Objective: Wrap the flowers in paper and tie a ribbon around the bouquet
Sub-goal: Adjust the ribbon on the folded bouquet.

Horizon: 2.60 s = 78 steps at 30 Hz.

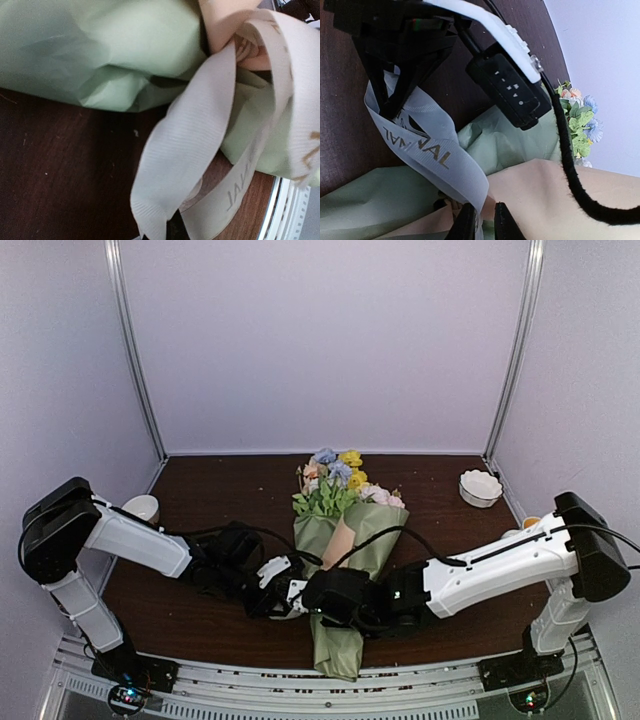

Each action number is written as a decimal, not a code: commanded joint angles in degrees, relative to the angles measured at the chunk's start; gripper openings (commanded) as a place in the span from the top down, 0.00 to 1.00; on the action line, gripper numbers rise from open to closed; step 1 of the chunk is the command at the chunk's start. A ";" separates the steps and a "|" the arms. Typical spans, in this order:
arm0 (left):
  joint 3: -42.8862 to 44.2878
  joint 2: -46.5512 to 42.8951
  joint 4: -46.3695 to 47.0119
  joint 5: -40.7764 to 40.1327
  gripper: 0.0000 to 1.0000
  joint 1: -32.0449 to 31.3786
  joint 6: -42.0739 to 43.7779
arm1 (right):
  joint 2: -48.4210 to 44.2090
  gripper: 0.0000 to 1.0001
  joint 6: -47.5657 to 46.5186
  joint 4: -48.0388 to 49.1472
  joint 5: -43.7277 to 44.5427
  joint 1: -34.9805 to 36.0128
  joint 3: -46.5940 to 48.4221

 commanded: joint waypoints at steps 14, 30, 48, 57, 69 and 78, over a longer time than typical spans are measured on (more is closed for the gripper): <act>0.31 1.62 2.78 1.16 1.00 -0.16 0.89 | -1.38 0.81 2.01 0.66 -2.36 -1.85 -0.10; 1.45 3.35 3.06 -1.01 1.00 -0.16 0.34 | -7.89 1.00 11.31 -6.92 -18.50 5.37 0.52; 5.54 3.29 -1.34 -3.01 1.00 -0.16 3.03 | -27.23 0.47 32.93 1.43 -24.19 6.09 -18.71; 5.81 2.83 -2.26 -3.66 1.00 -0.16 3.60 | -34.35 0.39 48.15 15.03 -25.14 -12.68 -33.59; 5.51 2.56 -1.74 -3.01 1.00 -0.16 2.77 | -20.58 0.38 55.64 14.05 -34.27 -22.01 -33.28; 4.94 0.43 -1.70 -4.95 1.00 -0.16 2.31 | -11.71 0.61 59.93 20.51 -38.81 -22.10 -33.24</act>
